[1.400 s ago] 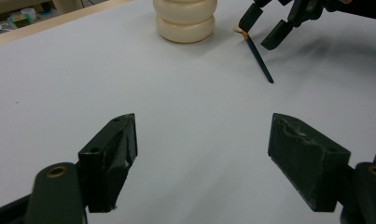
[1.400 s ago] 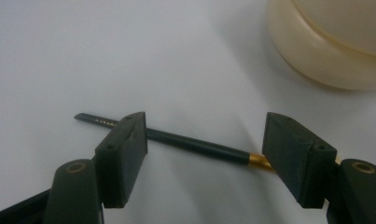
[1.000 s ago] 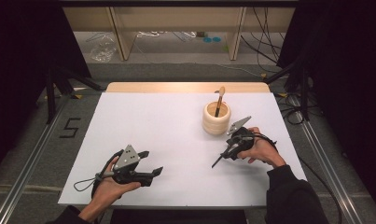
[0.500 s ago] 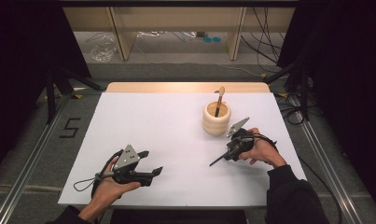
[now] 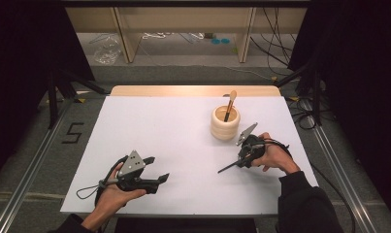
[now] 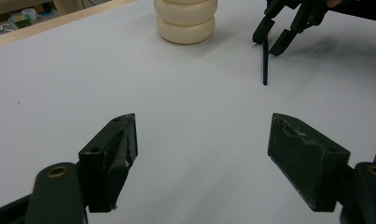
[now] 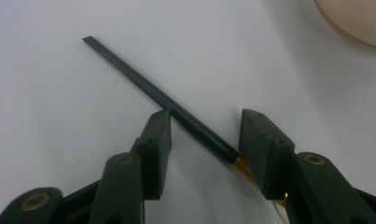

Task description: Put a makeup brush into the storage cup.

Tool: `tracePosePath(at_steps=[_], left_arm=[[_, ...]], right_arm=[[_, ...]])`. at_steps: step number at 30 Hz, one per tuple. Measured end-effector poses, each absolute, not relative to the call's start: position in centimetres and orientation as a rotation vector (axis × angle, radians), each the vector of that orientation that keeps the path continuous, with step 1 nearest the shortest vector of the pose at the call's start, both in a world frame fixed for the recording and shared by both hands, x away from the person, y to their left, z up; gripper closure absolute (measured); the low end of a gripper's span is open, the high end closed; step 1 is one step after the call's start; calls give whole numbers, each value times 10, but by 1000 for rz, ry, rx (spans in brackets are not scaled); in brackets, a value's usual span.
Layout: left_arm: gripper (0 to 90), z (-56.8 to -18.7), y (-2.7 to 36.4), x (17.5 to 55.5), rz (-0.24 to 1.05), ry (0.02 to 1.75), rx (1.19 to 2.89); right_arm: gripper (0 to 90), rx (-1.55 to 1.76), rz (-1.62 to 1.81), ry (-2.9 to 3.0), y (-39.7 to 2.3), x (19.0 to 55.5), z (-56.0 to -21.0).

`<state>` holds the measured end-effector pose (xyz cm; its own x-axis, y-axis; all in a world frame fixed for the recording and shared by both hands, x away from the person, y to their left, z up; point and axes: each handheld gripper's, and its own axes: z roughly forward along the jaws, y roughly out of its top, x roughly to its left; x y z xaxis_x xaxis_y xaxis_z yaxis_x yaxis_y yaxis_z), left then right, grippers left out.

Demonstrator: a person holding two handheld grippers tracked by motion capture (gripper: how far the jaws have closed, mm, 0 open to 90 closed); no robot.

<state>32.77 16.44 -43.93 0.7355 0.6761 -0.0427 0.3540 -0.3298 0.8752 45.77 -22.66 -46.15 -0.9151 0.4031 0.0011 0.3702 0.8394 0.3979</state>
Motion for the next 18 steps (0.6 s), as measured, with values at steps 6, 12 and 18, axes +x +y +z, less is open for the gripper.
tracePosePath(at_steps=[6, 12, 18], left_arm=[[243, -439, 165, 328, 416, 776, 1954], [243, -439, 165, 328, 417, 774, 1958], [244, -439, 165, 328, 417, 775, 1957]], right_arm=[[611, 585, 557, 2958, -225, 457, -459], [643, 563, 519, 2982, -222, 455, -458], [666, 537, 479, 3006, -221, 454, -456]])
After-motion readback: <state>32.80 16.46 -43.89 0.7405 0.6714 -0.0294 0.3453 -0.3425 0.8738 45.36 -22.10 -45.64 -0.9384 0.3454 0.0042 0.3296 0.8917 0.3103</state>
